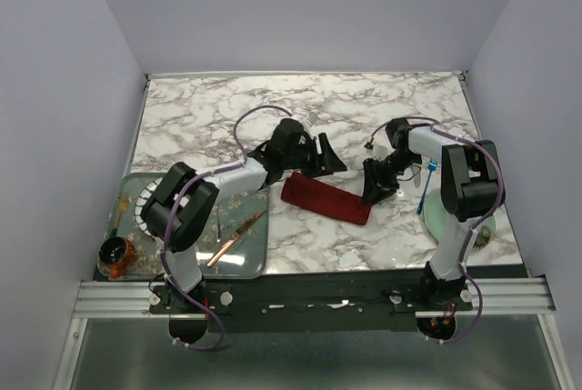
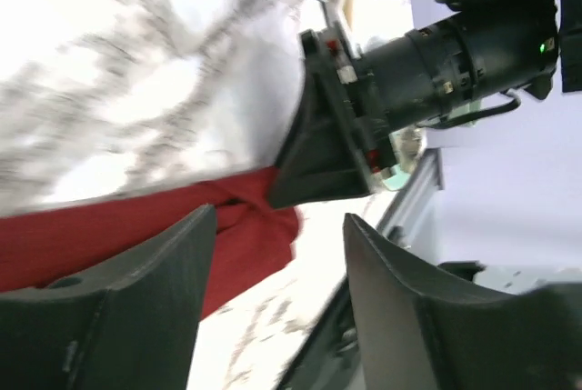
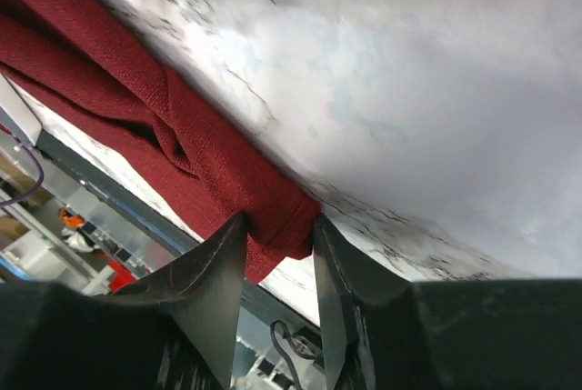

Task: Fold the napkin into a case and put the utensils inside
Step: Smooth out the smaller rectangle-folded napkin at the center of the board.

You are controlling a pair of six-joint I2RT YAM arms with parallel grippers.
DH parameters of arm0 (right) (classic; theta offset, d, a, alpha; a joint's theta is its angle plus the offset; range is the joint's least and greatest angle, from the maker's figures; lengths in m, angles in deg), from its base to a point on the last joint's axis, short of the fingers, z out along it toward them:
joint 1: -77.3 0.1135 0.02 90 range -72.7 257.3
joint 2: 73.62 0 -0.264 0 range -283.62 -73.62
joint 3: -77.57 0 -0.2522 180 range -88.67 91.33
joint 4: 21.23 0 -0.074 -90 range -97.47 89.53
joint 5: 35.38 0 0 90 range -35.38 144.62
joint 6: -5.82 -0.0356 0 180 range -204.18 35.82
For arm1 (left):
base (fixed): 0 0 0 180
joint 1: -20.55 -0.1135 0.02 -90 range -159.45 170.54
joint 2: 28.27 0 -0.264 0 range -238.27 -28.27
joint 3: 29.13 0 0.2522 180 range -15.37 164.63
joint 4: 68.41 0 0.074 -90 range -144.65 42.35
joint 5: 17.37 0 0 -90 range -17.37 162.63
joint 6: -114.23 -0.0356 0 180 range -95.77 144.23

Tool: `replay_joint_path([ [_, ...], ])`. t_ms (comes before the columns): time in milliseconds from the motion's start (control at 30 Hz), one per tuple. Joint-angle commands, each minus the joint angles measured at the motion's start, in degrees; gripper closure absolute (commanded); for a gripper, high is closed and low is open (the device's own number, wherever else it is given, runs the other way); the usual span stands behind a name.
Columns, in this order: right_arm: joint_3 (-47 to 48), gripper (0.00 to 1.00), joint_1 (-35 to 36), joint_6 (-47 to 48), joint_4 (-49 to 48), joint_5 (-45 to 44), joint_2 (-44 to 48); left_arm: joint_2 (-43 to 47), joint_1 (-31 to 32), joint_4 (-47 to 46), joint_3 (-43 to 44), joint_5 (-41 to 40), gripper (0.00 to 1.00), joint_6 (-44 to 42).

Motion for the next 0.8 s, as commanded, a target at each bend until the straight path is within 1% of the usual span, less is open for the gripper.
replay_joint_path([
  [0, 6.8, 0.55, 0.4, 5.4, 3.7, 2.4, -0.6, 8.0, -8.6, 8.8, -0.6, 6.8, 0.35, -25.0],
  [33, 8.0, 0.55, 0.5, 6.0, 4.1, 3.5, -0.4, 9.1, -9.9, 10.4, -0.3, 7.8, 0.35, -29.7],
  [67, 9.3, 0.53, 0.5, 7.1, 4.4, 4.0, 0.2, 11.2, -11.1, 12.0, 0.4, 10.8, 0.36, -34.4],
  [100, 10.5, 0.51, 0.5, 7.5, 4.7, 4.5, 0.3, 12.1, -12.9, 16.5, 1.0, 12.2, 0.36, -39.9],
  [133, 13.4, 0.49, 0.6, 8.1, 5.1, 6.0, 0.2, 12.9, -13.7, 18.9, 1.6, 13.1, 0.36, -49.2],
  [167, 14.9, 0.48, 0.7, 8.4, 5.5, 6.5, 0.1, 14.3, -14.2, 21.1, 2.6, 16.2, 0.35, -55.2],
  [200, 16.4, 0.46, 1.1, 8.8, 6.2, 6.8, -1.1, 14.8, -14.8, 27.5, 3.4, 17.2, 0.35, -61.4],
  [233, 19.6, 0.46, 1.5, 8.9, 6.5, 7.1, -1.8, 15.2, -14.9, 31.0, 4.5, 17.2, 0.34, -66.6],
  [267, 20.9, 0.46, 2.0, 9.1, 6.7, 7.2, -2.4, 15.6, -14.8, 33.9, 5.9, 17.5, 0.33, -75.5],
  [300, 22.4, 0.46, 3.1, 9.3, 6.7, 6.9, -4.1, 15.8, -14.9, 38.9, 6.2, 18.7, 0.33, -78.9],
  [333, 23.7, 0.46, 3.7, 9.3, 6.7, 6.8, -4.8, 15.8, -14.9, 41.0, 6.5, 18.7, 0.33, -82.7],
  [367, 26.5, 0.46, 4.2, 9.3, 6.6, 6.8, -5.9, 16.2, -14.9, 42.0, 6.1, 18.8, 0.33, -85.7],
  [500, 33.7, 0.47, 7.7, 8.5, 5.7, 6.5, -11.1, 17.0, -14.4, 43.4, 4.7, 19.8, 0.33, -91.9],
  [533, 35.4, 0.49, 8.3, 8.2, 5.9, 6.7, -13.7, 16.7, -14.0, 43.4, 4.5, 19.5, 0.34, -92.5],
  [600, 38.0, 0.51, 9.5, 7.6, 5.5, 7.4, -15.9, 15.8, -11.9, 44.2, 4.8, 18.6, 0.35, -95.5],
  [633, 38.5, 0.56, 10.0, 7.5, 5.5, 7.7, -16.8, 15.5, -11.0, 44.0, 4.8, 17.1, 0.37, -96.4],
  [667, 38.6, 0.58, 10.3, 7.8, 5.3, 7.7, -18.2, 15.2, -9.1, 43.1, 3.9, 16.2, 0.39, -96.8],
  [767, 38.0, 0.61, 11.1, 8.0, 4.6, 8.3, -19.3, 13.9, -6.5, 39.9, 3.1, 12.9, 0.41, -97.0],
])
